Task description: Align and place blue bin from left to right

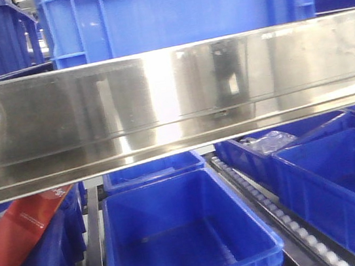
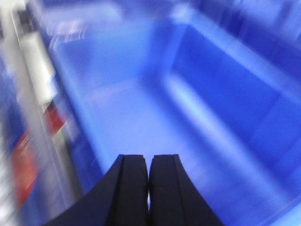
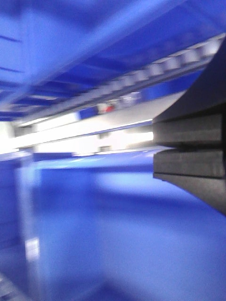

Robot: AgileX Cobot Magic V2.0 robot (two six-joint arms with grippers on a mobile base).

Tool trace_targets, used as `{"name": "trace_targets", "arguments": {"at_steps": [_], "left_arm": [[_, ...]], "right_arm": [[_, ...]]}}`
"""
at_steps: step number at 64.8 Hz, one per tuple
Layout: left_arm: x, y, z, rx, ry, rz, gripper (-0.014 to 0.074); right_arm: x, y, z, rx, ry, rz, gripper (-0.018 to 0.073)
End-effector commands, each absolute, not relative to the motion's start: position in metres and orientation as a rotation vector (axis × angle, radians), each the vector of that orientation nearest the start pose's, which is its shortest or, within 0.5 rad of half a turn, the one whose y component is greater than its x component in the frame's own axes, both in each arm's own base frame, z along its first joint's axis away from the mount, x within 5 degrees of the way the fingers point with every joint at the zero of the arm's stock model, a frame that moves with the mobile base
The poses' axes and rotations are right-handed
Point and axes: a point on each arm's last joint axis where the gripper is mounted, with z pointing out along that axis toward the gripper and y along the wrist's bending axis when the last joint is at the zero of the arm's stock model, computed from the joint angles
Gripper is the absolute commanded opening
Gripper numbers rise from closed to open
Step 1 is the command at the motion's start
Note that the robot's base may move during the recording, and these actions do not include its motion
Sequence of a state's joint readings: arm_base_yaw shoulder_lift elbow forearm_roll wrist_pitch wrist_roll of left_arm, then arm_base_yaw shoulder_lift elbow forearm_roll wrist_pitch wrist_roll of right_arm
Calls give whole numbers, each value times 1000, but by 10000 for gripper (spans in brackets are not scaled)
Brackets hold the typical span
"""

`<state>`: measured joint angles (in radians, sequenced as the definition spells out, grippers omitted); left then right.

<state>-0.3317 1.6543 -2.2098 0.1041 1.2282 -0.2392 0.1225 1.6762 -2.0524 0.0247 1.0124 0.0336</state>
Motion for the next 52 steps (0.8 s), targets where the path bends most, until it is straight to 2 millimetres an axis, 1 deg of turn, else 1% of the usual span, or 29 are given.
{"name": "trace_targets", "arguments": {"at_steps": [1, 4, 9, 14, 18, 22, 23, 29, 35, 37, 41, 46, 47, 50, 52], "left_arm": [[301, -94, 515, 91, 2172, -166, 4], [298, -93, 507, 94, 2204, -148, 4], [291, -90, 502, 103, 2173, -153, 4], [282, -88, 494, 112, 2157, -171, 4], [269, -85, 492, 117, 2128, -189, 4], [250, -78, 493, 119, 2073, -206, 4], [247, -77, 490, 121, 2073, -206, 4], [218, -68, 490, 122, 1999, -226, 4], [180, -55, 493, 120, 1880, -252, 4], [170, -52, 491, 123, 1854, -254, 4], [145, -43, 490, 140, 1772, -248, 4], [119, -33, 487, 140, 1701, -250, 4], [109, -30, 485, 138, 1676, -254, 4], [91, -24, 480, 136, 1641, -256, 4], [82, -20, 477, 136, 1625, -253, 4]], "right_arm": [[352, 43, 480, -89, 2061, 114, -78], [349, 42, 472, -87, 2046, 114, -78], [344, 42, 460, -84, 2016, 115, -78], [332, 40, 454, -80, 1964, 117, -78], [320, 39, 449, -78, 1918, 121, -78], [304, 39, 451, -79, 1874, 125, -78], [299, 38, 453, -79, 1859, 126, -78], [271, 34, 458, -76, 1812, 128, -78], [243, 31, 461, -75, 1783, 130, -78], [231, 29, 463, -75, 1763, 131, -78], [207, 26, 463, -74, 1735, 132, -78], [183, 23, 455, -73, 1714, 133, -78], [173, 22, 454, -72, 1700, 134, -78], [158, 20, 444, -72, 1701, 134, -78], [147, 19, 440, -72, 1691, 134, -78]]}}
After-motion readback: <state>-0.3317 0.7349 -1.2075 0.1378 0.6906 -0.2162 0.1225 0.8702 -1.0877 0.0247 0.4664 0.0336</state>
